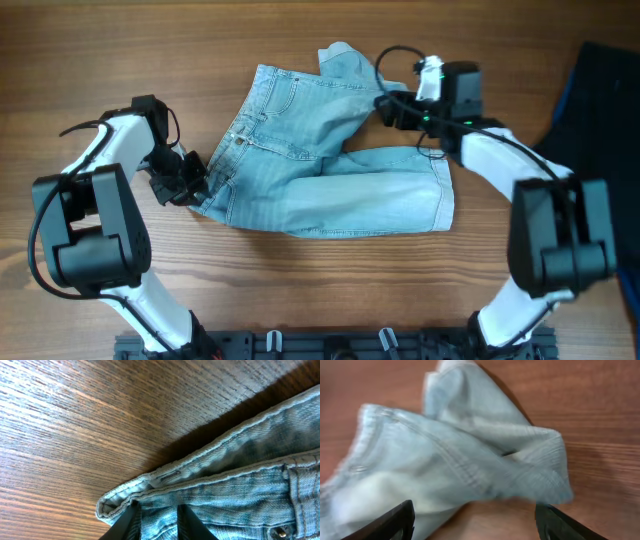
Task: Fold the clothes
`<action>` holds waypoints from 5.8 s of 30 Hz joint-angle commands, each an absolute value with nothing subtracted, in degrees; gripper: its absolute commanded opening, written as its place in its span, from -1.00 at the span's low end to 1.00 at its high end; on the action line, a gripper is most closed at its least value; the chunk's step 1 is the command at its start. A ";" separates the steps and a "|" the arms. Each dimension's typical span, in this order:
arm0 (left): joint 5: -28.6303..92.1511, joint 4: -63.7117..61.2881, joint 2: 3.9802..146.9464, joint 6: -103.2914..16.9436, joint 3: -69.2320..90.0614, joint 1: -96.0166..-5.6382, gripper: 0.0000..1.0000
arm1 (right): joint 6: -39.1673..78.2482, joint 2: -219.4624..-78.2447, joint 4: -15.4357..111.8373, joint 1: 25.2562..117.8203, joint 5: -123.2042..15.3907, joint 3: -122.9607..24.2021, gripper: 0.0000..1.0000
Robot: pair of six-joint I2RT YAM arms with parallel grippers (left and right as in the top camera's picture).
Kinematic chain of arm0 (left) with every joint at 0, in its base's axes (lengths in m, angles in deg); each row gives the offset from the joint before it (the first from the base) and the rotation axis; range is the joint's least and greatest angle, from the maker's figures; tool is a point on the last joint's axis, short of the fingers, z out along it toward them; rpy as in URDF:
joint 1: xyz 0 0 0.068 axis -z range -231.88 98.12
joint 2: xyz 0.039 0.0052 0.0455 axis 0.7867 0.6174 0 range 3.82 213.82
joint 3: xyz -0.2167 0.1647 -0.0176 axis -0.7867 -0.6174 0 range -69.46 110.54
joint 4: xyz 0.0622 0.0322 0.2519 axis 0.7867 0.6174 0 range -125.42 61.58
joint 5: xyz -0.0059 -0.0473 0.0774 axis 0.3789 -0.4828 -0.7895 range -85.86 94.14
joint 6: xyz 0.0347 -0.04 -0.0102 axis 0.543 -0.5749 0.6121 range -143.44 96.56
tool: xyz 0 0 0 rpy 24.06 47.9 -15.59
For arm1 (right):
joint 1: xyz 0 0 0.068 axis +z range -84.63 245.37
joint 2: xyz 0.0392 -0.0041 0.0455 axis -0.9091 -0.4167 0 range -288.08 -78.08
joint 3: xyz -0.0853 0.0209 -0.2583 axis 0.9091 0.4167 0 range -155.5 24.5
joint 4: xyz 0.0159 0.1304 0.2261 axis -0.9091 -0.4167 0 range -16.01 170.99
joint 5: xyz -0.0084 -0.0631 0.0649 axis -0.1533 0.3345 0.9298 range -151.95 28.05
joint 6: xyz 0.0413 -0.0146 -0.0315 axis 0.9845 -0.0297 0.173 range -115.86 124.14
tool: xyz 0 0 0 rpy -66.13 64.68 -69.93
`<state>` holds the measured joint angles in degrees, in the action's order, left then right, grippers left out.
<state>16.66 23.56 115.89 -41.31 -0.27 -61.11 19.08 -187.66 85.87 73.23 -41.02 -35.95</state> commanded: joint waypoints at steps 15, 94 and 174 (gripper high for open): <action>15.26 22.43 118.90 -40.19 -2.07 -61.96 -0.47 | 40.48 -193.43 107.64 73.19 -30.66 -36.84 -0.01; 25.79 22.30 89.05 -32.85 3.46 -59.87 0.04 | 9.33 -196.34 89.63 72.07 -43.51 -41.24 -0.74; 25.12 20.55 89.05 -32.58 3.46 -59.87 0.18 | 28.37 -182.55 78.37 69.87 -39.03 -46.55 0.31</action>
<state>25.05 20.33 89.62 -33.55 2.79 -59.95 30.67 -181.67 79.69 71.40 -39.91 -46.09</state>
